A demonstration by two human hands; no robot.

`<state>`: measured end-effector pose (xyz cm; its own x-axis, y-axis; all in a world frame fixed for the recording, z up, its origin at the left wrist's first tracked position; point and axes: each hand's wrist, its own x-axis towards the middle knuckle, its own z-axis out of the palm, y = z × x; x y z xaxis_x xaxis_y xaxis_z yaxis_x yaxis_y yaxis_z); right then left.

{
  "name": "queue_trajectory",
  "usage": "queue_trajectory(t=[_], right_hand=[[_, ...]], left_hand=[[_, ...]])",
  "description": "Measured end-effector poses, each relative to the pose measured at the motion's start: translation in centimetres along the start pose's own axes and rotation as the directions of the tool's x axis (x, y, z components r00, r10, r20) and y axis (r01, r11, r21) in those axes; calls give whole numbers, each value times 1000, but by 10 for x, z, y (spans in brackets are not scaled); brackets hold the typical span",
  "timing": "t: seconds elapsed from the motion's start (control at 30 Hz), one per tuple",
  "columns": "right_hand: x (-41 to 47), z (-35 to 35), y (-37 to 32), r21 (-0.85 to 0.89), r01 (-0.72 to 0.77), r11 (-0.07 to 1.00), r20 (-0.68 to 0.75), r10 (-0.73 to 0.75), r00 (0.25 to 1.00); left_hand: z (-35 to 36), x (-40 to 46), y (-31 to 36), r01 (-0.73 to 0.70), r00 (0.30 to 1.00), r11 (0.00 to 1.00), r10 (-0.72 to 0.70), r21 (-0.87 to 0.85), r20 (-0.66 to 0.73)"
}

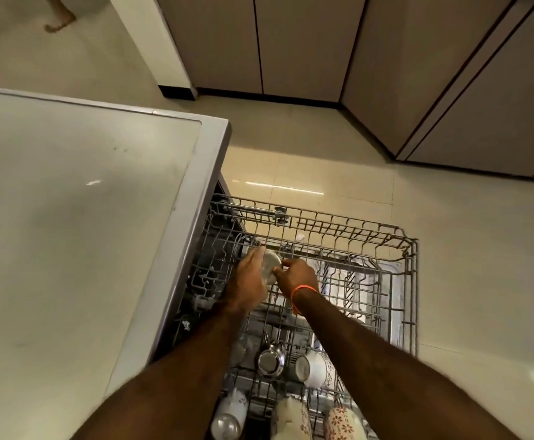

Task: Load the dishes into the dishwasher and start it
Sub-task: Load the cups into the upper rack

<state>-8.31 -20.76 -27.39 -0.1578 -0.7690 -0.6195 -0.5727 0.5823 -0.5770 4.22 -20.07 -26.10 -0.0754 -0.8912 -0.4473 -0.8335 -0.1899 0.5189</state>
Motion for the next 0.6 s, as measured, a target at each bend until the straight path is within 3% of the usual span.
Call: queue_trajectory(t=[0.3,0.6], right_hand=[[-19,-10,6,-137,-13,990,-31,9,999],[-127,-76,8,-405,261,876,50,-264,963]], left_hand=[[-3,-24,5,40,999,998,-39,48,-21],[-49,-138,45,-62,998,996,63,66,-15]])
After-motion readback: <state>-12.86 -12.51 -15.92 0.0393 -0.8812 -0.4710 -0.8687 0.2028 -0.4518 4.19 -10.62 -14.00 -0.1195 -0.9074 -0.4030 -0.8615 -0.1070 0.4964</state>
